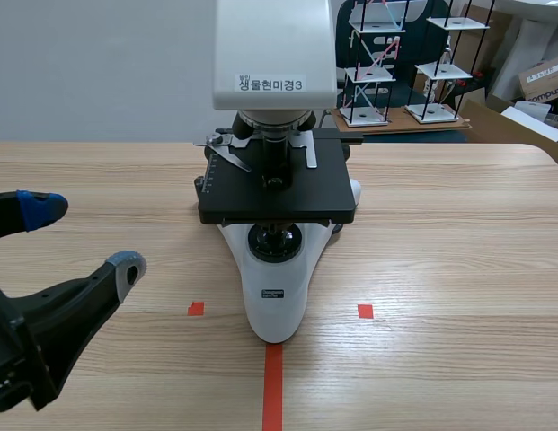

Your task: Point at the eyepiece

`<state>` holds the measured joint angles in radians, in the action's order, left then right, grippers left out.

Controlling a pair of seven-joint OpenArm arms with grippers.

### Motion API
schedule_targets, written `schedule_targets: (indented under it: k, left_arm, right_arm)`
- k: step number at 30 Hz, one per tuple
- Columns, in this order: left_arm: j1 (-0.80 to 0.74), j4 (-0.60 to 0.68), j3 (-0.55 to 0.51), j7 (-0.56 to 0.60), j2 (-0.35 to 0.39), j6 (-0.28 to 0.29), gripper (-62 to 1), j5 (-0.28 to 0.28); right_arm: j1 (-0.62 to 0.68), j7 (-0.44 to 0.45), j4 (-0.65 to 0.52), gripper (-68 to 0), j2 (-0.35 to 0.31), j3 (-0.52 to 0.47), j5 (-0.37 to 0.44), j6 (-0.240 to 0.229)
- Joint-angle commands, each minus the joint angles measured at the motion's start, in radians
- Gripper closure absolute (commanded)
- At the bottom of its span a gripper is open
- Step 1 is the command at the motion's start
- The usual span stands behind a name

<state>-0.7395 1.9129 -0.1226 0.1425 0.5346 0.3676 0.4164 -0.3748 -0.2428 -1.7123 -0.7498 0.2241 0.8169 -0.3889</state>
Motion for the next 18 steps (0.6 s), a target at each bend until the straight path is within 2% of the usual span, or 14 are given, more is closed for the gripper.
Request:
schedule_targets:
  k: [1,5,8,18]
  left_arm:
    - [-0.005,0.013,-0.002,0.017,0.0,-0.006,-59.4,0.006]
    - [-0.005,0.013,-0.002,0.017,0.0,-0.006,-59.4,0.006]
    - [-0.005,0.013,-0.002,0.017,0.0,-0.006,-59.4,0.006]
    - [-0.005,0.013,-0.002,0.017,0.0,-0.006,-59.4,0.006]
  right_arm:
    - [-0.056,0.007,0.014,-0.2,0.008,0.018,-0.005,-0.002]
    - [-0.141,-0.008,0.08,-0.2,0.034,0.096,-0.004,-0.06]
    - [-0.158,-0.024,0.085,-0.2,0.049,0.115,-0.001,-0.077]
    - [-0.157,-0.025,0.085,-0.2,0.072,0.116,-0.001,-0.08]
